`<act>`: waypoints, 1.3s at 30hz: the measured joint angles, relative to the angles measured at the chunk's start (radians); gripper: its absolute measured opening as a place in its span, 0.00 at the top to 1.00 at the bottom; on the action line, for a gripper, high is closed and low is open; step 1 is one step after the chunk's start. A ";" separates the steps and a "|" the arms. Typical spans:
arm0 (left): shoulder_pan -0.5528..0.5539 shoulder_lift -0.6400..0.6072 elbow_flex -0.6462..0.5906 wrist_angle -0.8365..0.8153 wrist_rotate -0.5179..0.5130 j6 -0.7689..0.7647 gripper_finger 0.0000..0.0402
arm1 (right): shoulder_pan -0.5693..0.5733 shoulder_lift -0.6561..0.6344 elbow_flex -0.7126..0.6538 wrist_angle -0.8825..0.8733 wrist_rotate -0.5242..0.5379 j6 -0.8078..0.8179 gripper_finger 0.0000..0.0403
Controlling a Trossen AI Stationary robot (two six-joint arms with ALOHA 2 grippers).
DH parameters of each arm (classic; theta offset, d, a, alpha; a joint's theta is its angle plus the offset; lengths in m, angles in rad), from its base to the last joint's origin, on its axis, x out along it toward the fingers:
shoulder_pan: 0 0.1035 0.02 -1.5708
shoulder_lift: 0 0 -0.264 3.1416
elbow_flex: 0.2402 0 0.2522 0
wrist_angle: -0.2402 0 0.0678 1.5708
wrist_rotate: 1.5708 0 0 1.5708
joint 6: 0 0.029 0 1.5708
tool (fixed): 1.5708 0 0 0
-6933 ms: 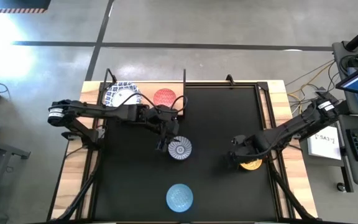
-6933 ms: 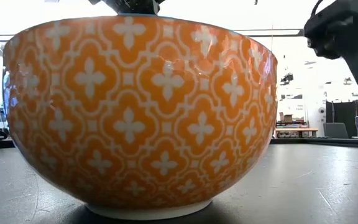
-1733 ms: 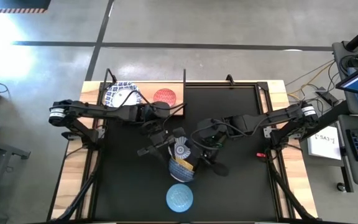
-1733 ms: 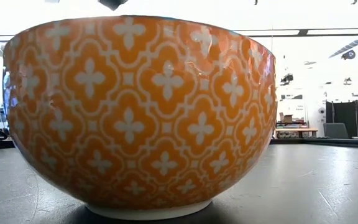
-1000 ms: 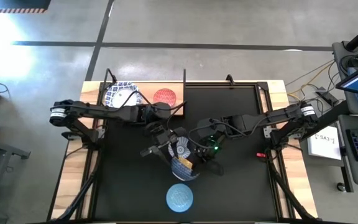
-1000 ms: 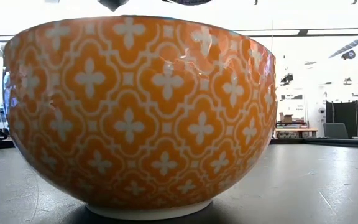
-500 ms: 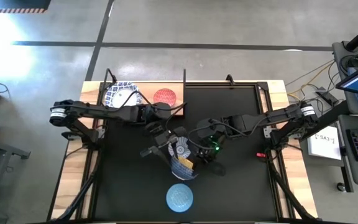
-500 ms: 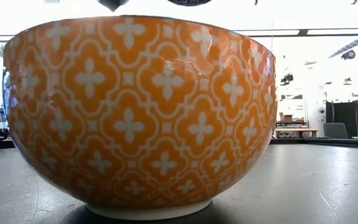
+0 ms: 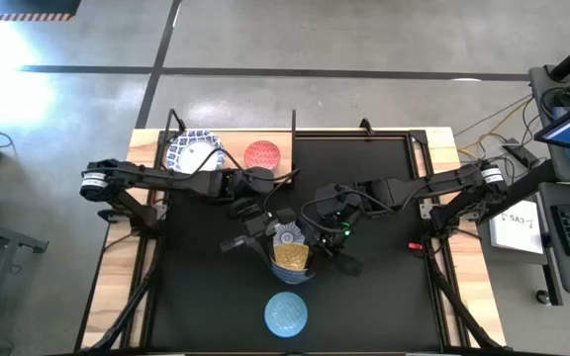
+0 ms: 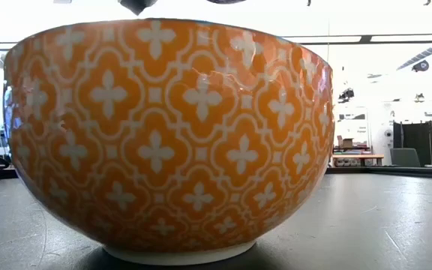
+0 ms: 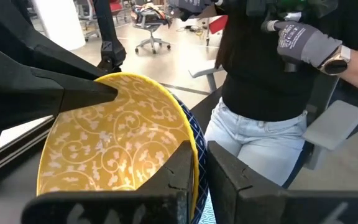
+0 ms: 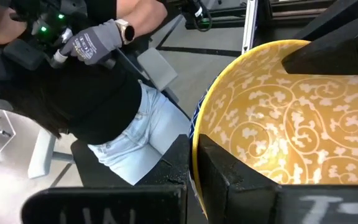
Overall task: Place and stack bowls onto a shelf
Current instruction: Stack the yellow patterned bowl on top of the red patterned bowl on the shelf
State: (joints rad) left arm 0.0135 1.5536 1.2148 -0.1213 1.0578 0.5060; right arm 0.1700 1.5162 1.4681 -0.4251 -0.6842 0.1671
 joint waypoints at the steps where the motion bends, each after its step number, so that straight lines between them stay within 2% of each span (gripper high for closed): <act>1: 0.000 0.000 0.000 0.001 0.000 0.000 0.97 | 0.000 0.000 0.000 -0.001 0.000 0.001 0.98; 7: 0.001 0.000 0.000 0.004 0.000 -0.004 0.97 | 0.000 0.000 0.000 -0.008 0.000 0.018 0.94; 21: 0.004 0.003 0.000 0.014 0.006 -0.043 0.98 | -0.008 -0.020 -0.003 -0.026 0.009 0.004 0.64; 29: 0.005 0.011 0.001 -0.010 0.026 -0.061 0.98 | -0.038 -0.113 -0.003 -0.055 0.069 -0.036 0.60; 32: 0.004 0.012 0.001 -0.014 0.026 -0.063 0.98 | -0.039 -0.142 -0.003 -0.081 0.134 -0.080 0.60; 36: 0.011 0.012 0.001 -0.021 0.021 -0.071 0.98 | -0.039 -0.182 -0.003 -0.157 0.318 -0.138 0.60; 39: 0.025 0.003 0.001 -0.046 -0.090 -0.082 0.98 | -0.039 -0.206 -0.003 -0.201 0.509 -0.161 0.61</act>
State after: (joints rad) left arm 0.0386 1.5565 1.2156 -0.1669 0.9678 0.4243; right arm 0.1309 1.3100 1.4647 -0.6266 -0.1756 0.0060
